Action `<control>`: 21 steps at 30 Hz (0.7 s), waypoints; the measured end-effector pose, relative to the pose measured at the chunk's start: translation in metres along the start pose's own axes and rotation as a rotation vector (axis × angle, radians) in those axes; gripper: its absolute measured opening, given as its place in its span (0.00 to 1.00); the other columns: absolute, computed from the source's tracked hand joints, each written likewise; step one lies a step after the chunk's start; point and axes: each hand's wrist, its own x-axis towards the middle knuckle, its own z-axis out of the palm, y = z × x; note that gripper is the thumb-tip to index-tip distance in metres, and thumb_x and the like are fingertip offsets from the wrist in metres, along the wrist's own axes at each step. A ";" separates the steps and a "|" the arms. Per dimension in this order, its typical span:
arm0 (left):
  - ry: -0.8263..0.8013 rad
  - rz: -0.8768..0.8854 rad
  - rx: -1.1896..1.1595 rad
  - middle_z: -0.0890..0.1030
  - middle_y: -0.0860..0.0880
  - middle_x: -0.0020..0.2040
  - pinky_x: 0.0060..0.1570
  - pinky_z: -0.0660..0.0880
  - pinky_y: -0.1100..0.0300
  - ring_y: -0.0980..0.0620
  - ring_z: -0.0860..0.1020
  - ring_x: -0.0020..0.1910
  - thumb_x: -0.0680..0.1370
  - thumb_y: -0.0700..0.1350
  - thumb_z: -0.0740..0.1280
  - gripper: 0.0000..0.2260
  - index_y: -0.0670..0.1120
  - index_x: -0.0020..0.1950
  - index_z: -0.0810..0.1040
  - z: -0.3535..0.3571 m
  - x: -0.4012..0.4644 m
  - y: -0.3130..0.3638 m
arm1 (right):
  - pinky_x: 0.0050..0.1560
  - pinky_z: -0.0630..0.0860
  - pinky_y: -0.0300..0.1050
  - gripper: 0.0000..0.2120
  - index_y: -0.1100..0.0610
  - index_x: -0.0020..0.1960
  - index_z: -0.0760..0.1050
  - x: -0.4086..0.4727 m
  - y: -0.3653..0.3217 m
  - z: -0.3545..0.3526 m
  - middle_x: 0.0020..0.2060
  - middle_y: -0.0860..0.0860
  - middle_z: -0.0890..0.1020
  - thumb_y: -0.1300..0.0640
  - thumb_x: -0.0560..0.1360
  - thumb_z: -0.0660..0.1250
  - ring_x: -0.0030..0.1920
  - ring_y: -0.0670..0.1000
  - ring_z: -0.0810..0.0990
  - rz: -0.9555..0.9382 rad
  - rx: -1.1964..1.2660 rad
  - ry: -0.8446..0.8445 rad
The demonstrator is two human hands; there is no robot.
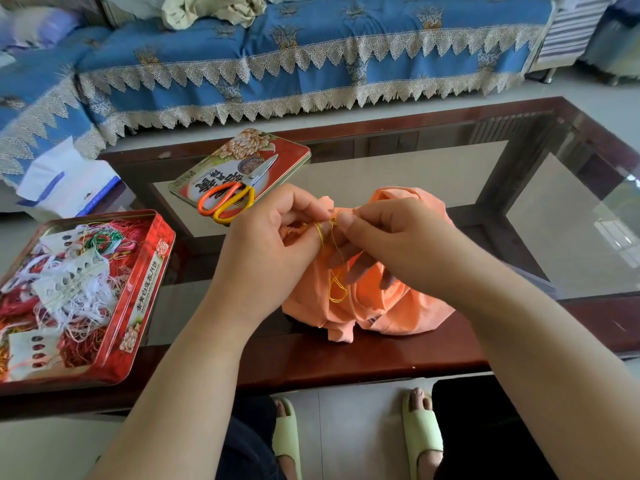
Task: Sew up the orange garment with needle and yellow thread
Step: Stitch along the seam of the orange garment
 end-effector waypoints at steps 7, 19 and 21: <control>-0.017 -0.020 -0.005 0.80 0.61 0.42 0.43 0.73 0.75 0.65 0.80 0.47 0.75 0.41 0.72 0.07 0.51 0.45 0.77 -0.002 0.001 0.000 | 0.39 0.73 0.40 0.15 0.50 0.42 0.79 0.010 0.013 -0.012 0.40 0.47 0.80 0.46 0.81 0.59 0.38 0.43 0.76 -0.155 -0.237 0.654; -0.149 -0.012 -0.023 0.83 0.58 0.45 0.49 0.77 0.68 0.61 0.81 0.49 0.75 0.42 0.72 0.05 0.51 0.46 0.78 0.001 -0.001 -0.001 | 0.41 0.76 0.41 0.15 0.51 0.39 0.83 0.013 0.009 0.006 0.34 0.51 0.82 0.51 0.80 0.62 0.36 0.46 0.77 -0.003 0.215 0.340; -0.185 -0.041 -0.030 0.83 0.58 0.44 0.48 0.76 0.70 0.62 0.81 0.49 0.74 0.42 0.72 0.05 0.51 0.46 0.78 0.001 -0.001 -0.002 | 0.45 0.77 0.45 0.17 0.55 0.37 0.79 0.016 0.010 0.000 0.32 0.50 0.80 0.54 0.81 0.59 0.37 0.48 0.77 -0.052 0.444 0.434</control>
